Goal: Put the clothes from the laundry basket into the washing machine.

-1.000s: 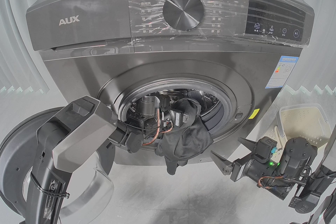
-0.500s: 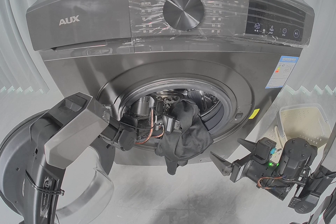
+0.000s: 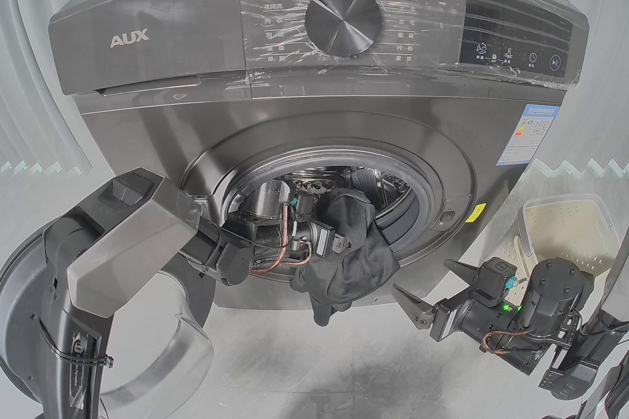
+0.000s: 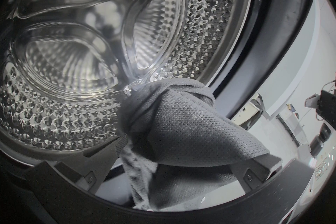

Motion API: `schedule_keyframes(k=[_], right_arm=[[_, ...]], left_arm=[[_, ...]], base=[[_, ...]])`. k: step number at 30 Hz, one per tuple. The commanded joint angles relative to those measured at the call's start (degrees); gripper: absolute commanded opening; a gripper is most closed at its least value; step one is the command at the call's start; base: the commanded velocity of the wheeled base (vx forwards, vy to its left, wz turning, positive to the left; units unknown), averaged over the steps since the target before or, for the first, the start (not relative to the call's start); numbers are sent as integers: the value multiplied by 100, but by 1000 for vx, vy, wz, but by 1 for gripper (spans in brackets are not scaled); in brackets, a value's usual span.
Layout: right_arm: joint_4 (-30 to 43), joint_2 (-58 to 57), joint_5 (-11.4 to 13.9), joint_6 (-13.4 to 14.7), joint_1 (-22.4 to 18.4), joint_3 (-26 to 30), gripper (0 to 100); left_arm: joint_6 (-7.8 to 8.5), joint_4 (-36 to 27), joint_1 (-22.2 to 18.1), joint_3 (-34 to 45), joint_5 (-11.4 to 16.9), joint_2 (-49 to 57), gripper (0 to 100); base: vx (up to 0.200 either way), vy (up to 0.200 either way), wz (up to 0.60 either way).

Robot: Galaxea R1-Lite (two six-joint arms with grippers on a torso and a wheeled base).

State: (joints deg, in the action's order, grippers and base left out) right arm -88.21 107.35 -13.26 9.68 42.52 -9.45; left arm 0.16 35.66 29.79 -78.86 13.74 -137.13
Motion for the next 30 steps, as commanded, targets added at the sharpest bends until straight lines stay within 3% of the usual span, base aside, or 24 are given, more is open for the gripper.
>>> schedule_keyframes(k=[1, 12, 13, 23, 27, 28, 30], right_arm=[[-3, 5, -1, -1, 2, -4, 100], [-3, 5, 8, -1, -7, -13, 100], [-3, 5, 8, -1, -7, -22, 100], [-12, 5, 8, -1, -7, -31, 100], [-12, 5, 8, -1, -7, -40, 100], [-12, 5, 8, -1, -7, -40, 100], [-12, 5, -1, -1, 2, -40, 100]], left_arm=[[2, -59, 70, -42, 164, -7, 100], [37, -33, 97, -305, 261, -393, 100], [37, -41, 97, -323, 252, -393, 0], [2, 196, 88, -710, 111, -631, 0], [-60, 266, 18, -1606, -688, -947, 0], [-69, 275, 9, -1650, -715, -956, 0], [-165, 521, -79, -2362, -1093, -1263, 0]], base=[[0, 0, 0], [0, 0, 0], [0, 0, 0], [0, 0, 0], [0, 0, 0], [0, 0, 0], [0, 0, 0]])
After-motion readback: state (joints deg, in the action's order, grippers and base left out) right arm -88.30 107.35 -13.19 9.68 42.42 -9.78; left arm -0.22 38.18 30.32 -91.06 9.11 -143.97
